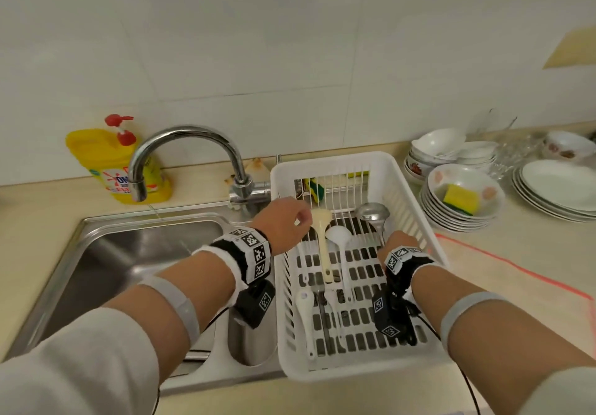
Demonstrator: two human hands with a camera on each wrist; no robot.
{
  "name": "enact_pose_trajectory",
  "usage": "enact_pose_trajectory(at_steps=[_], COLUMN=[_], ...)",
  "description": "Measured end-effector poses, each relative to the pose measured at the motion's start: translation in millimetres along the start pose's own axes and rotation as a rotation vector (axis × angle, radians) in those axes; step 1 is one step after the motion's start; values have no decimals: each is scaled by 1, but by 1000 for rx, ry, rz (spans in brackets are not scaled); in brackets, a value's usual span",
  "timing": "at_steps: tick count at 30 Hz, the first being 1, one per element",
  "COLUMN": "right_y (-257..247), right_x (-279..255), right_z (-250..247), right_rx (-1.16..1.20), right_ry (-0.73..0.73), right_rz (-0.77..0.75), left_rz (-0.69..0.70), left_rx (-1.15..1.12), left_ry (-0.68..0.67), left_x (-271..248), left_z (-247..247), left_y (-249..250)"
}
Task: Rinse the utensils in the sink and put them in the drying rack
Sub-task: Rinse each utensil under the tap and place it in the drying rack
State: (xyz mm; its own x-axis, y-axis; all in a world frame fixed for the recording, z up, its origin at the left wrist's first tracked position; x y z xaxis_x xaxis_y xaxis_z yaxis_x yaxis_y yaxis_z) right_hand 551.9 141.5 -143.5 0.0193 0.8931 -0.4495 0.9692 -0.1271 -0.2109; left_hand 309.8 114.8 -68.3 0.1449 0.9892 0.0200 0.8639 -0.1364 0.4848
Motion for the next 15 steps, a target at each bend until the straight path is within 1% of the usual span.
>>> enact_pose_trajectory(at_steps=[1, 2, 3, 5, 7, 9, 12, 15], right_y=[4, 9, 9, 8, 10, 8, 7, -11], right_x=[6, 11, 16, 20, 23, 17, 15, 9], right_z=[1, 4, 5, -1, -4, -6, -8, -20], right_rx=[23, 99, 120, 137, 95, 38, 59, 176], right_ry=[10, 17, 30, 105, 150, 160, 173, 216], right_rz=[27, 75, 70, 90, 117, 104, 85, -28], left_rz=[-10, -20, -27, -24, -21, -17, -6, -9], left_rx=[6, 10, 15, 20, 15, 27, 18, 1], left_ry=[-1, -7, -14, -19, -10, 3, 20, 35], left_x=[0, 0, 0, -1, -3, -3, -5, -11], left_z=[0, 0, 0, -1, -4, -7, -10, -16], left_y=[-3, -5, -7, -10, -10, -10, -11, -19])
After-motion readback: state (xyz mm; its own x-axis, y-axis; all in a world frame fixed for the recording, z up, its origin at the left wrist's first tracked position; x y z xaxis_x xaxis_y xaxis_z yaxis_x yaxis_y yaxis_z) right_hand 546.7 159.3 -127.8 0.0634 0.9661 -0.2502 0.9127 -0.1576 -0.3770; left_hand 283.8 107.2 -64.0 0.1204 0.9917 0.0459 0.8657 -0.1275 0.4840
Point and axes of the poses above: each hand's wrist, its own x-axis towards the middle knuckle, its own z-axis out of the palm, y = z × x, the point moved 6 cm from there along x, towards the middle knuckle, and after that the axes turned 1 degree about -x, right-handed, at the moved point
